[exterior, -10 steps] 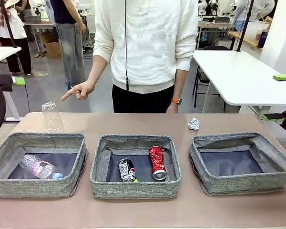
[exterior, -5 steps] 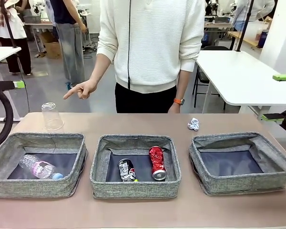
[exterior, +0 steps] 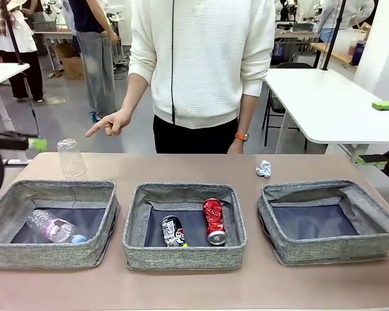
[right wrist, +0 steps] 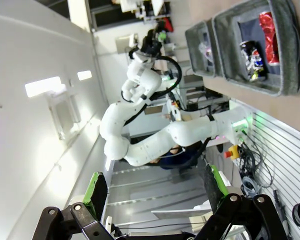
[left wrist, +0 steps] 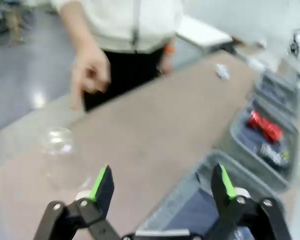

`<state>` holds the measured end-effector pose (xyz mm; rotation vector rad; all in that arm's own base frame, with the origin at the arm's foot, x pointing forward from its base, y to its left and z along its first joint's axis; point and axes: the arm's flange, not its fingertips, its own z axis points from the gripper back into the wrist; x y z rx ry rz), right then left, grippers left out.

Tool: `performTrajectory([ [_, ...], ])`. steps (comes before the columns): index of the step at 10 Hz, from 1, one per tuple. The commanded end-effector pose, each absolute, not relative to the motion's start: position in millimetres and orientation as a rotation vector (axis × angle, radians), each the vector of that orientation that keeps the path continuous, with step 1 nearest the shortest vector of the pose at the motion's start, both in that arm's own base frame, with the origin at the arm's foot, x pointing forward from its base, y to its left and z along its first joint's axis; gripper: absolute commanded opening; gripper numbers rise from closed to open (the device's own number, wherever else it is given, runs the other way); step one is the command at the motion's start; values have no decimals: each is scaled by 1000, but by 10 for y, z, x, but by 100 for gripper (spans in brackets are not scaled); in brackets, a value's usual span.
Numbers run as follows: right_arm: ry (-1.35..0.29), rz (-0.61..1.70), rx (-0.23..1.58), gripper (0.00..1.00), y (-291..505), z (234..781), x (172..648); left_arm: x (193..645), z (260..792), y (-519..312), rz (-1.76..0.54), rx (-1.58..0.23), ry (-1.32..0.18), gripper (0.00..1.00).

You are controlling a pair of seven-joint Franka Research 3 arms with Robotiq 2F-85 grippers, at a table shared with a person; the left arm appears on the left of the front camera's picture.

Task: Sort the waste into the appropriate baskets.
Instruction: Pick up the waste item pointed out by the person.

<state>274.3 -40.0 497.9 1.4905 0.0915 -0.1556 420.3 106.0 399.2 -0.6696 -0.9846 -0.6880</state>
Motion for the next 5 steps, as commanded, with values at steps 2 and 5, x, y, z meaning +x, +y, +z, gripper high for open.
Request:
performTrajectory([
  [2, 86, -157, 1508, 100, -395, 5034, 2748, 4361, 3966, 1434, -857, -779, -939, 100],
  [5, 86, -157, 1508, 100, -395, 5034, 2748, 4264, 3845, 1255, -839, -780, -889, 100],
])
